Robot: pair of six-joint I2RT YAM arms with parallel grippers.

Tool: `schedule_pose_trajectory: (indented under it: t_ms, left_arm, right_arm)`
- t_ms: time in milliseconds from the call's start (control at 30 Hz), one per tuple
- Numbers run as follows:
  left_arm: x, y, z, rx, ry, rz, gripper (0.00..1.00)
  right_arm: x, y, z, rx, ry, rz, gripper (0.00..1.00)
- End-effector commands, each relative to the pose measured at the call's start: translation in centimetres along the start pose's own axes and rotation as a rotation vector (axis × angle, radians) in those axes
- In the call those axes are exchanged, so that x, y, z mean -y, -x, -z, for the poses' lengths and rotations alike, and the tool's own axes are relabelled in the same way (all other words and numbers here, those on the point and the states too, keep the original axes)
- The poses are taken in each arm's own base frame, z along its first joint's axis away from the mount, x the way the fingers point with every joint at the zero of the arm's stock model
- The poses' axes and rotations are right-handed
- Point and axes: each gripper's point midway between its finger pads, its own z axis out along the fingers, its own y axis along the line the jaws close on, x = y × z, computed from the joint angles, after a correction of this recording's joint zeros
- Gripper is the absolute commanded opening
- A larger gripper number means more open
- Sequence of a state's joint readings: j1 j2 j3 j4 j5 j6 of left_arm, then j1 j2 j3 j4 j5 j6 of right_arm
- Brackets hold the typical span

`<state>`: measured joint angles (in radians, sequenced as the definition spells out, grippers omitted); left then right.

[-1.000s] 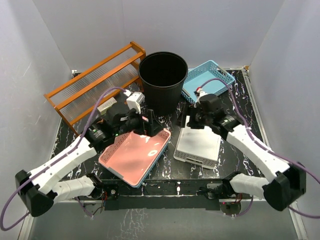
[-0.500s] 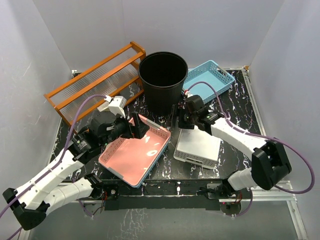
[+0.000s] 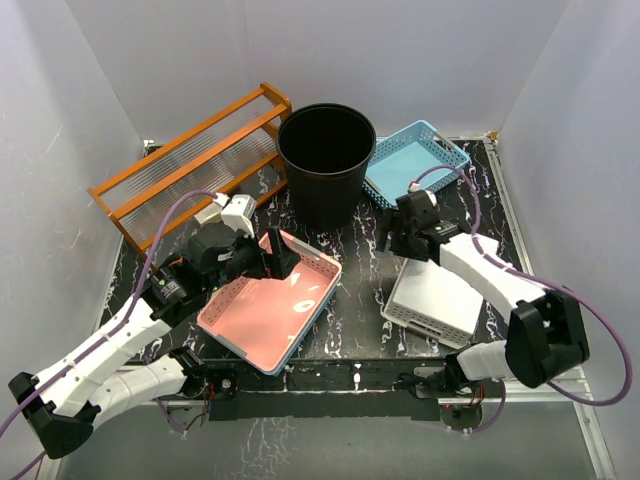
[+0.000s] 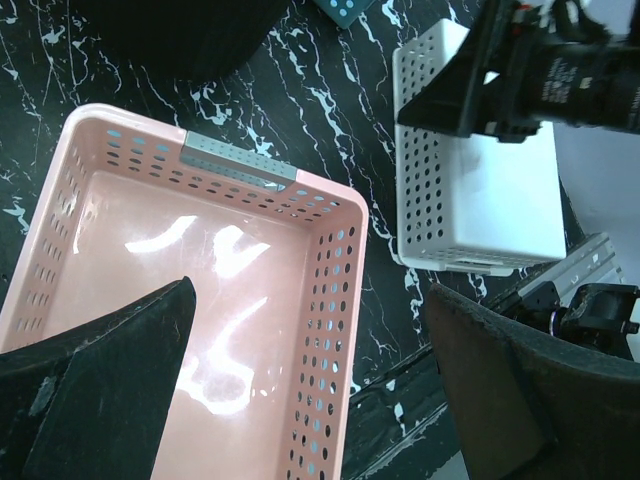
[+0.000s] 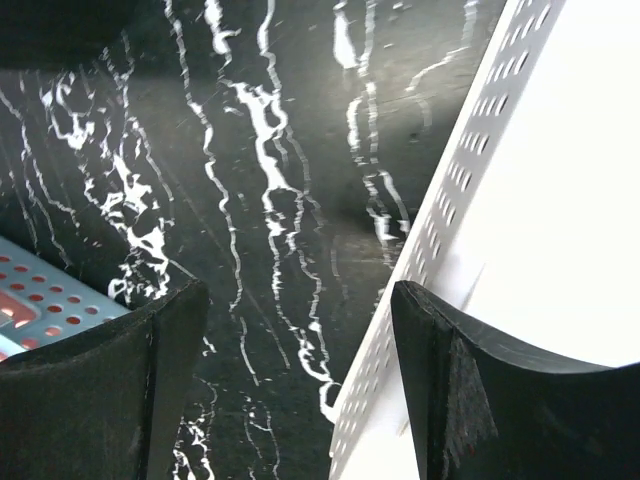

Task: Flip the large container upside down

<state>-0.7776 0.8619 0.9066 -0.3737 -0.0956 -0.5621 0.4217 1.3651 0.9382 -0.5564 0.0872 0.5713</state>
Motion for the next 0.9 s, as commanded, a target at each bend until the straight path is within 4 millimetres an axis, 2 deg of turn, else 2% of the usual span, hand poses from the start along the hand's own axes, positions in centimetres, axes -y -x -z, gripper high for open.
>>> schedule_pose_trajectory:
  t_ms: [0, 133, 200, 267, 367, 500, 600, 867]
  left_arm:
    - [0.2, 0.1, -0.2, 0.007, -0.019, 0.003, 0.99]
    - [0.2, -0.1, -0.4, 0.003, -0.023, -0.001, 0.99]
    - [0.2, -0.2, -0.5, 0.004, -0.023, 0.000, 0.99]
    - [0.3, -0.2, -0.5, 0.004, -0.027, 0.001, 0.99]
    - [0.4, -0.3, -0.5, 0.005, -0.036, 0.003, 0.99]
    - [0.4, -0.4, -0.7, 0.002, -0.040, 0.000, 0.99]
    - [0.5, -0.6, -1.1, -0.008, -0.044, -0.002, 0.99]
    - [0.8, -0.8, -1.5, -0.015, -0.059, -0.009, 0.99]
  right_arm:
    - [1.6, 2.7, 3.1, 0.106, -0.056, 0.001, 0.73]
    - [-2.8, 3.1, 5.0, 0.096, 0.173, -0.008, 0.73]
    - [-4.8, 2.2, 5.7, 0.069, 0.279, -0.014, 0.73]
    - [-5.9, 0.4, 5.9, 0.015, 0.329, -0.017, 0.73]
    - [-5.3, -2.5, 5.5, -0.067, 0.323, -0.027, 0.73]
    - [-2.7, -5.0, 4.7, -0.123, 0.224, -0.039, 0.74]
    - [-1.8, -5.3, 4.5, -0.128, 0.176, -0.048, 0.74]
    - [-1.1, -4.0, 4.0, -0.116, 0.086, -0.044, 0.75]
